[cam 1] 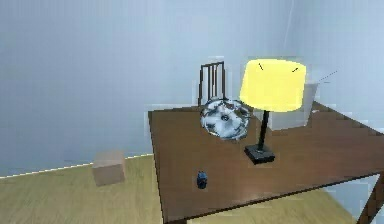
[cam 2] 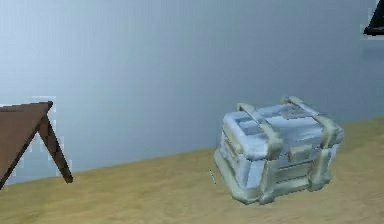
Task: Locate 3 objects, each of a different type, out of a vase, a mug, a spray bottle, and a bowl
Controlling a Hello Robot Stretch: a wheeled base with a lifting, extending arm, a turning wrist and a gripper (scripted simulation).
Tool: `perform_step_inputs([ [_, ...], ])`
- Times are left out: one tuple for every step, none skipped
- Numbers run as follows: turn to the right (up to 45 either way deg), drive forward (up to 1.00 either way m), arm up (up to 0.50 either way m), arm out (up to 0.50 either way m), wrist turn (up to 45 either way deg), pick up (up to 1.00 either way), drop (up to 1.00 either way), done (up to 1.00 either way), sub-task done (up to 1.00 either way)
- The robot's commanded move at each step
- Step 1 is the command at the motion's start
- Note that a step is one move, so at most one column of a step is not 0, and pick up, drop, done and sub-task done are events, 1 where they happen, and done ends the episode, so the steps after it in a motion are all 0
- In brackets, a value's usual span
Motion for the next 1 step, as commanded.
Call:
perform_step_inputs([
  [0.0,0.0,0.0,0.0,0.0,0.0,0.0,1.0,0.0],
])
